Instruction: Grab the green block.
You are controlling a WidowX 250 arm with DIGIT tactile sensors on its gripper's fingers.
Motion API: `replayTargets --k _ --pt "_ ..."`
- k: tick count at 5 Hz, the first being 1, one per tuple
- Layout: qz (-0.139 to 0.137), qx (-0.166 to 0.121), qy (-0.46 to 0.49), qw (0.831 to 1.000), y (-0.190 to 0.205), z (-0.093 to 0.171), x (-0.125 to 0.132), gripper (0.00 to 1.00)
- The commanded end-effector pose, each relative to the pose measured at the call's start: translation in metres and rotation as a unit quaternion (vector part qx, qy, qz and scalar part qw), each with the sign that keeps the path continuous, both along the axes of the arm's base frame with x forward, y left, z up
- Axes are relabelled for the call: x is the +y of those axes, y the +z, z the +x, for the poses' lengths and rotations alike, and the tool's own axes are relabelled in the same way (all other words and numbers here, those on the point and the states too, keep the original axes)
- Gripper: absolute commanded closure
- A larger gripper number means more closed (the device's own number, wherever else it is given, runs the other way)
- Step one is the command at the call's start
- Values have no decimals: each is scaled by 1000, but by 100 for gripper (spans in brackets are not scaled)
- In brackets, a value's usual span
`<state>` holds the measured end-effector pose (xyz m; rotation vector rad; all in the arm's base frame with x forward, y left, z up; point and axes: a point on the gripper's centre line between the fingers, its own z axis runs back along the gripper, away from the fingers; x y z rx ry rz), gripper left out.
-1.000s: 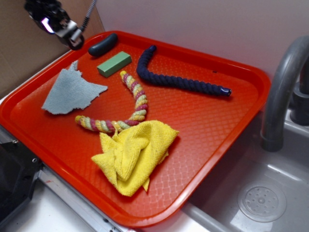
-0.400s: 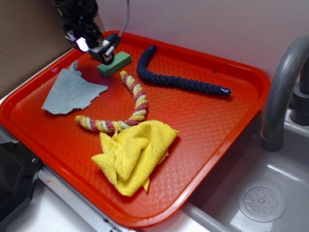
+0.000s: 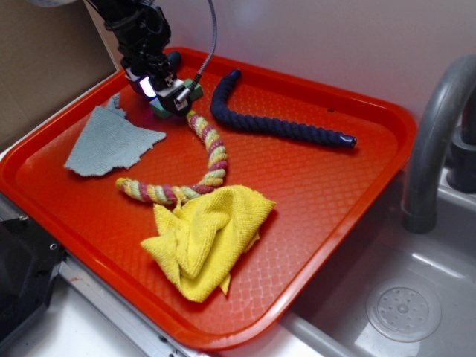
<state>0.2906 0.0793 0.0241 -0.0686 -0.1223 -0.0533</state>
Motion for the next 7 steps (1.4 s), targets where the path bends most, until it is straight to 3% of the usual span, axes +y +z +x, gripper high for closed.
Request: replayTargets --k 1,3,4,5,6,7 --pt "26 -2 -9 1000 -3 17 0 100" --pt "33 -2 -16 999 -1 17 3 100" --pt "88 52 34 994 35 5 12 100" --pt "111 43 97 988 84 -21 5 100" --pt "76 16 98 992 131 -49 -17 100" --pt "37 -43 71 996 179 -86 -36 100"
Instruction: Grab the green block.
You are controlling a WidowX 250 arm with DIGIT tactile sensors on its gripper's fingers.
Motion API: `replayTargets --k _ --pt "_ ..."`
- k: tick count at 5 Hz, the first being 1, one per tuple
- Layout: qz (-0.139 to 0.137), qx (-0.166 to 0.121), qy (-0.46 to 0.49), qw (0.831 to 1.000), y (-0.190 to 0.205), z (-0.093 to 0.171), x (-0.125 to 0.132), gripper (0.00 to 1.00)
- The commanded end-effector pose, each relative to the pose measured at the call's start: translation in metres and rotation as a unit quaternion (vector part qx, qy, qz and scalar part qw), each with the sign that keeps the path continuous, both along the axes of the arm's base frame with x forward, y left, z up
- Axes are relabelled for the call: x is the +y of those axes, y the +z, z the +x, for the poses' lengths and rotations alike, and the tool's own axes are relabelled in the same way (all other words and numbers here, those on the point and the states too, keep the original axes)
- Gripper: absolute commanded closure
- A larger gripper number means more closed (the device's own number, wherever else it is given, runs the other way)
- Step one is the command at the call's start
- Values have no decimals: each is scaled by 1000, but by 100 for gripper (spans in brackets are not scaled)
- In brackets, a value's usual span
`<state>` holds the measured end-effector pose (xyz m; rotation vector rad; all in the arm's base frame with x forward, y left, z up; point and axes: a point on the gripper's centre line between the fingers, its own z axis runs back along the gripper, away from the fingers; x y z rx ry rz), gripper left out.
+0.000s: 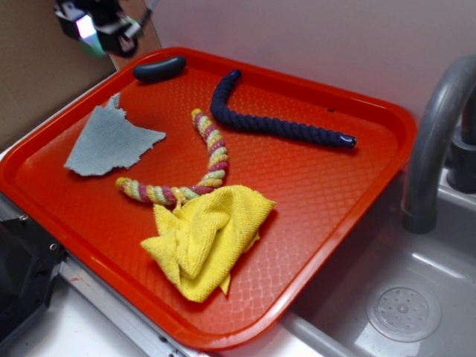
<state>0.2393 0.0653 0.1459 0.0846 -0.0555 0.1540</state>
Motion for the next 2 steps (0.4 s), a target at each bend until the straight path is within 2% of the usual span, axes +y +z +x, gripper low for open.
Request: replayTargets --k 1,2 --pt "-72 -98 -58 991 88 -49 -35 100" --pt "-83 -95 -80 989 83 -38 -38 100"
